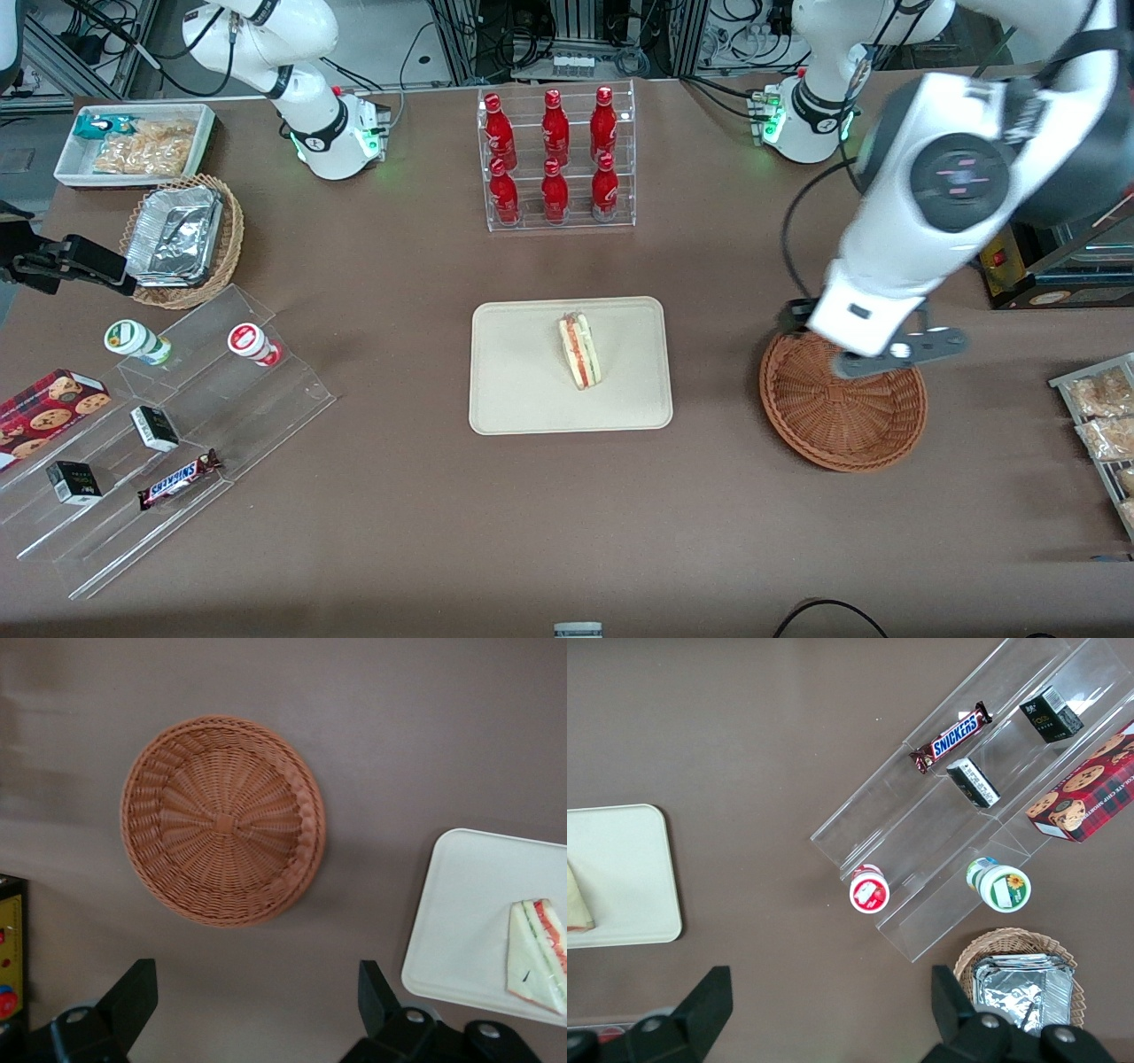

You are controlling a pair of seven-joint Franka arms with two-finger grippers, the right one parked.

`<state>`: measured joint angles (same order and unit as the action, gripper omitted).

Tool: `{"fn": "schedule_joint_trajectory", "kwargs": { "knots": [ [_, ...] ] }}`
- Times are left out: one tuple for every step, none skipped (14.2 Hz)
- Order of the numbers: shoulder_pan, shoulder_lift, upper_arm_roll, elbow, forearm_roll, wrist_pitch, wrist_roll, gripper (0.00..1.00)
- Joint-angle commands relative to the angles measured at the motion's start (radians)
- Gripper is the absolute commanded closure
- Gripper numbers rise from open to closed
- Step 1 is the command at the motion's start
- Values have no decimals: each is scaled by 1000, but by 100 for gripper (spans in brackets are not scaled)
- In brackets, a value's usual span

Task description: Place sandwich from basket to tray

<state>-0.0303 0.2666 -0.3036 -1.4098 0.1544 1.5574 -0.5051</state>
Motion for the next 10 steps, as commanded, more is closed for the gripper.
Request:
{"fn": "schedule_joint_trajectory", "kwargs": {
  "knots": [
    [81, -58, -9, -38, -35, -45, 94, 0],
    [89, -75, -8, -38, -33, -65, 117, 0],
    [93, -89, -8, -37, -35, -85, 140, 0],
    [104, -104, -8, -37, -35, -106, 155, 0],
    [107, -122, -8, -40, -36, -123, 158, 0],
    [109, -130, -8, -37, -38, -140, 158, 0],
    [118, -136, -8, -32, -38, -158, 160, 0],
    [121, -145, -8, -37, -42, -164, 165, 0],
    [130, -164, -6, -47, -71, -164, 207, 0],
    [150, -176, -6, -63, -96, -166, 267, 0]
  ]
}}
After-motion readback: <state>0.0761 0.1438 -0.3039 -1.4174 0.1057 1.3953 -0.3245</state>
